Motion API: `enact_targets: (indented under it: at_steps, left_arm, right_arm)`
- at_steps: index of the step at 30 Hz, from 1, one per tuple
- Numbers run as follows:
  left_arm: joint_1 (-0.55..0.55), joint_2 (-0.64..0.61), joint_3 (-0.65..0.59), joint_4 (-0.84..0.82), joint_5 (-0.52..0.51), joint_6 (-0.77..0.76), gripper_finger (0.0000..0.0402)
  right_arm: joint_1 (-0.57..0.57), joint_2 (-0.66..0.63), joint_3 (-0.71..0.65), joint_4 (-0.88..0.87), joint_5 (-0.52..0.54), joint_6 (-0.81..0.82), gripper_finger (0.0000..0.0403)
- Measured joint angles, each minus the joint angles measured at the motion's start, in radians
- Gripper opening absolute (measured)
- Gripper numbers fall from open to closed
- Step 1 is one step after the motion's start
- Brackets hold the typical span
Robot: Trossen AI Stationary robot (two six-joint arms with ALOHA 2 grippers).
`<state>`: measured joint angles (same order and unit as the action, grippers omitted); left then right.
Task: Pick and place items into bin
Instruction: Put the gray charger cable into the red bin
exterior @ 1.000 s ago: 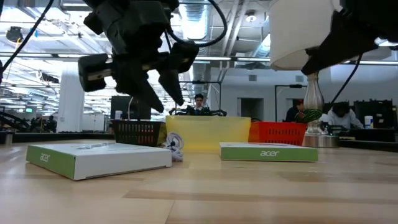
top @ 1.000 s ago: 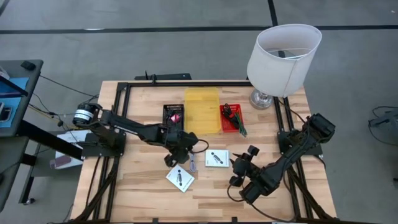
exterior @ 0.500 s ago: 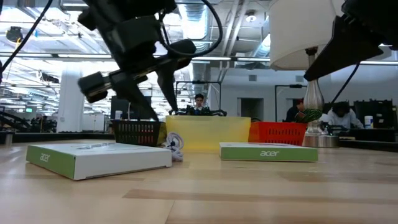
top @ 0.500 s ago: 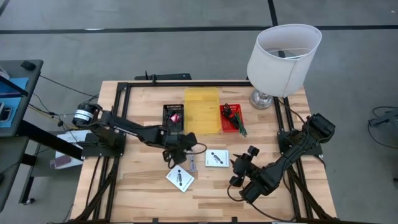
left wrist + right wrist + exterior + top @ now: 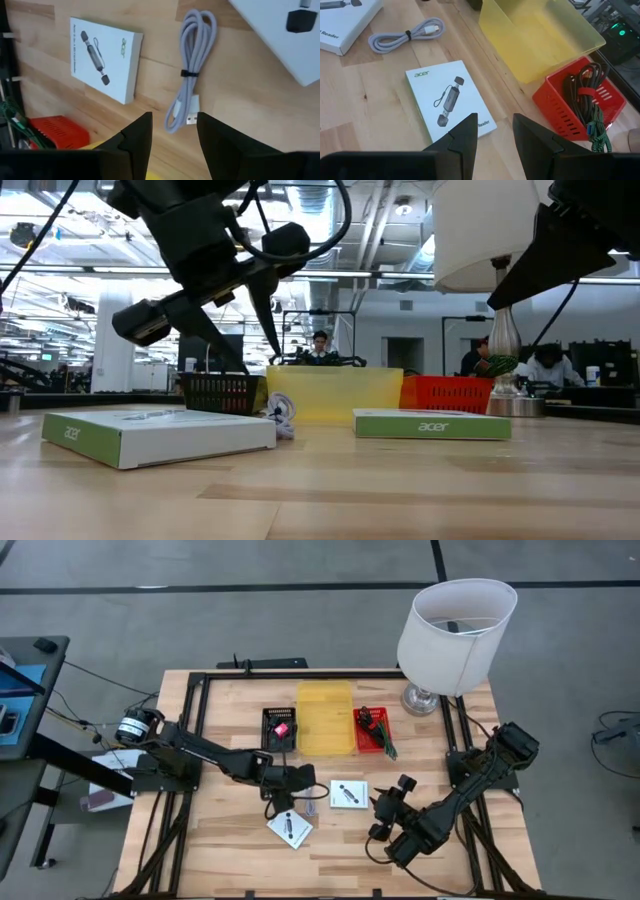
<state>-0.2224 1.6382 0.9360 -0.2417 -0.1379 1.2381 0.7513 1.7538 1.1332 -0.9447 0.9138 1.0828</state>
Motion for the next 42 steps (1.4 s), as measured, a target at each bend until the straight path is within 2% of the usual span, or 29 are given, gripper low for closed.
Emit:
enact_targets:
  at_steps: [11,21,42]
  left_arm:
    - [0.000,0.004,0.000,0.018,-0.006,0.014,0.0148]
    - [-0.011,0.149,0.000,0.047,-0.099,0.058,0.0148]
    - [-0.010,0.149,0.000,0.127,-0.080,0.212,0.0148]
  right_arm:
    - [0.000,0.000,0.000,0.000,0.000,0.000,0.0120]
    - [0.000,0.000,0.000,0.010,-0.020,-0.006,0.0120]
    - [0.000,0.000,0.000,0.011,-0.023,-0.009,0.0120]
